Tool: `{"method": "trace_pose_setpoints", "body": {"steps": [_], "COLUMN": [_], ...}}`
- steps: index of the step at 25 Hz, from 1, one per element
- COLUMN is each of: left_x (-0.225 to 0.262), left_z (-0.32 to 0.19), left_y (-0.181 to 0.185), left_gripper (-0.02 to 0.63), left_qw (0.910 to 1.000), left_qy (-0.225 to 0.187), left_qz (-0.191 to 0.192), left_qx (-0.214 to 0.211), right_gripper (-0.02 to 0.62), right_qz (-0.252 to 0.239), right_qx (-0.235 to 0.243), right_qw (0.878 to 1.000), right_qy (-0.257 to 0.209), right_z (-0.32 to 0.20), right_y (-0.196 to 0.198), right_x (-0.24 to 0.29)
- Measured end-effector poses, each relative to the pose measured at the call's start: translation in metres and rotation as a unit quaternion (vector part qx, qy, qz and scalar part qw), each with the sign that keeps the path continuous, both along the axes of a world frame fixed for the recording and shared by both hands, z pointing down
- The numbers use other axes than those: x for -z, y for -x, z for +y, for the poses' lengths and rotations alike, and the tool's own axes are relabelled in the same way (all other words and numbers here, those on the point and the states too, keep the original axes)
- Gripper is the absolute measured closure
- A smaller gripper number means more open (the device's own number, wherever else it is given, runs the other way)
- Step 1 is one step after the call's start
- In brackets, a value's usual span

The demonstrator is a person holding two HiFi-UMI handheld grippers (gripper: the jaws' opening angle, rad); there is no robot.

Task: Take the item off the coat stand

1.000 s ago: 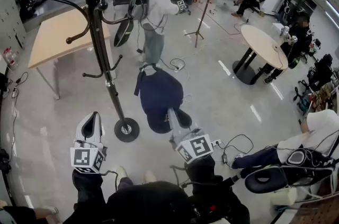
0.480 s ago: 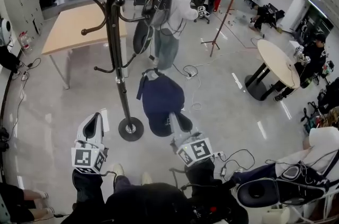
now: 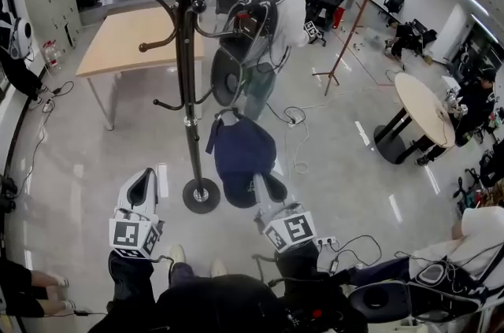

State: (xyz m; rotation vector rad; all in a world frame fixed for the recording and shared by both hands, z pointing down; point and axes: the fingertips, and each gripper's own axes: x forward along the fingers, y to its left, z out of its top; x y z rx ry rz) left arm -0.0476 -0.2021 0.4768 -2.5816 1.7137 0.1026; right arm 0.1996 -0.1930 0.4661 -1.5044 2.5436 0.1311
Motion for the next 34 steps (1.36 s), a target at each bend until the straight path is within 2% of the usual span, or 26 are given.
{"method": "trace_pose_setpoints", "body": {"steps": [34], "left_x": [0.0040], "left_z": [0.0007], "left_y": [0.0004], "left_gripper": [0.603], "left_qw": [1.0000], "left_qy": [-0.001], "left_qz": [0.002], "left_qx": [-0.005], "right_gripper": [0.588], "right_qz": [0.005], "right_qx": [-0.008], "right_qw": [1.000], "right_qy": [-0.007], "right_z": [0.0045], "right_y": [0.0002], "right_x": [0.0075]}}
